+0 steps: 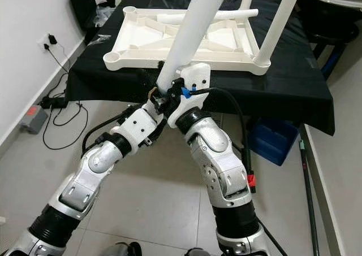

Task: Building children table

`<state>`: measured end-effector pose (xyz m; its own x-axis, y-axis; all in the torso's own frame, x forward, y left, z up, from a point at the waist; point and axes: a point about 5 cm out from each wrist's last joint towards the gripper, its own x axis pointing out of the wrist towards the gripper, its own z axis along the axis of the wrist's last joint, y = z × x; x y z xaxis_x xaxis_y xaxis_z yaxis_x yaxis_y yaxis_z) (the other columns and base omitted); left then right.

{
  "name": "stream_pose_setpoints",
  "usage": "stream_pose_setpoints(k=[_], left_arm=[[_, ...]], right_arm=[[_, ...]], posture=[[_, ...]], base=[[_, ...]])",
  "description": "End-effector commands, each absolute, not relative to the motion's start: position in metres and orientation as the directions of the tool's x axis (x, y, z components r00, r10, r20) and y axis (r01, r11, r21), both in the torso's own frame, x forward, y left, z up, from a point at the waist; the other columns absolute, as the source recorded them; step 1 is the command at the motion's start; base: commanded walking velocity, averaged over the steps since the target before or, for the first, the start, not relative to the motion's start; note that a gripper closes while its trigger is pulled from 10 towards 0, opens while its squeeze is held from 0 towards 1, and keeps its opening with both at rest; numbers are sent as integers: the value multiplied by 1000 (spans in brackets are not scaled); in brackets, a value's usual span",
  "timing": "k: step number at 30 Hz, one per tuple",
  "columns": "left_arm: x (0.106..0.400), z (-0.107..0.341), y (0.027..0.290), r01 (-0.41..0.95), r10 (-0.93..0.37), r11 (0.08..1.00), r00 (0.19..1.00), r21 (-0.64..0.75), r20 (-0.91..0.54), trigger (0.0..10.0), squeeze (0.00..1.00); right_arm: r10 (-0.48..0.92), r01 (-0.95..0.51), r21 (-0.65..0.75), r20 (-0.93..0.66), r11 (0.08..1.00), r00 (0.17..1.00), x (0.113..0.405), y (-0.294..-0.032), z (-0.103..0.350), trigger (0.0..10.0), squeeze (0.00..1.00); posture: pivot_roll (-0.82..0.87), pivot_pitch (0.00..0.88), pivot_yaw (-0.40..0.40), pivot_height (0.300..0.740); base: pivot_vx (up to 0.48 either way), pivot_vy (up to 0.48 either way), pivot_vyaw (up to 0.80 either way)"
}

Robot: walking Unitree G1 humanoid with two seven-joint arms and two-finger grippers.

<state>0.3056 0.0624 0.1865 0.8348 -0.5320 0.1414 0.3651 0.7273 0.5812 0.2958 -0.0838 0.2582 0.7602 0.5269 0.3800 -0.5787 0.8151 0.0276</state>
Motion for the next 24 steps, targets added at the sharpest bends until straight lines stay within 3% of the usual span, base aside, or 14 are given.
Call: stream_pose_setpoints(k=[1,24], left_arm=[[301,188,57,371,-565,700,810,610,156,10000,0],[295,183,52,383,-600,658,787,648,144,10000,0]], right_arm=[[533,-579,24,361,815,765,298,-81,257,10000,0],[489,-568,95,409,817,771,303,-81,273,10000,0]], posture=[[72,171,-10,740],[73,178,-8,740]], base=[[0,0,0],[0,0,0]])
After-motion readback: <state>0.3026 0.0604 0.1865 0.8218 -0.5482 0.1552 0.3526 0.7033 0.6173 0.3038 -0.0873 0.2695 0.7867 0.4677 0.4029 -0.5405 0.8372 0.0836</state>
